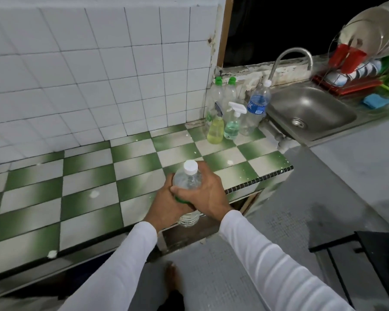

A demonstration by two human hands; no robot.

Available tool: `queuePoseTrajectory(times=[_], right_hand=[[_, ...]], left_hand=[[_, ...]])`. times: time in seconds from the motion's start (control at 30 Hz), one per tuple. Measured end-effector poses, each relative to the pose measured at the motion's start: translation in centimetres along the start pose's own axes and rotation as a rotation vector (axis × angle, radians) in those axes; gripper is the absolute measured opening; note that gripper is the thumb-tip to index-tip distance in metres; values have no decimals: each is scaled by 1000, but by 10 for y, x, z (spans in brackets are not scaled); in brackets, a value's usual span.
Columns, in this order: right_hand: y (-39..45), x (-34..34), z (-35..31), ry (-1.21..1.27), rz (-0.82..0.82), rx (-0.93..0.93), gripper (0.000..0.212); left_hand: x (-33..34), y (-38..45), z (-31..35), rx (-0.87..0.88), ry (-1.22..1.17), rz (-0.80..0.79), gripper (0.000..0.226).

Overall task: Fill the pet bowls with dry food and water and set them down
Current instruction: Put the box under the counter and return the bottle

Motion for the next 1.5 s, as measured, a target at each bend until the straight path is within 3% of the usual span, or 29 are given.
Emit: queuePoseTrajectory(times=[0.53, 0.93, 1.23, 1.5], right_hand=[[-97, 109, -36, 1, -219, -48, 73], [-158, 207, -57, 16, -232, -16, 69], [-184, 258, -35, 50, -242, 49, 69], [-183, 282, 18, 6, -325, 91, 78]], left_hand=[[-85, -138, -42, -123, 16, 166, 84], [-161, -210, -94, -183, -19, 148, 83], [-179, -242, -145, -248, 16, 130, 85], [-150, -245, -202, -338, -70, 130, 81]])
Point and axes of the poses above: each hand's wrist, its own y-axis towards the middle knuckle, its own x-axis out of the palm, z = x × y, the point moved 3 cm from there along y, towards the middle knuckle, and after that the axes turned 5 degrees about x, right-handed, at the moved point
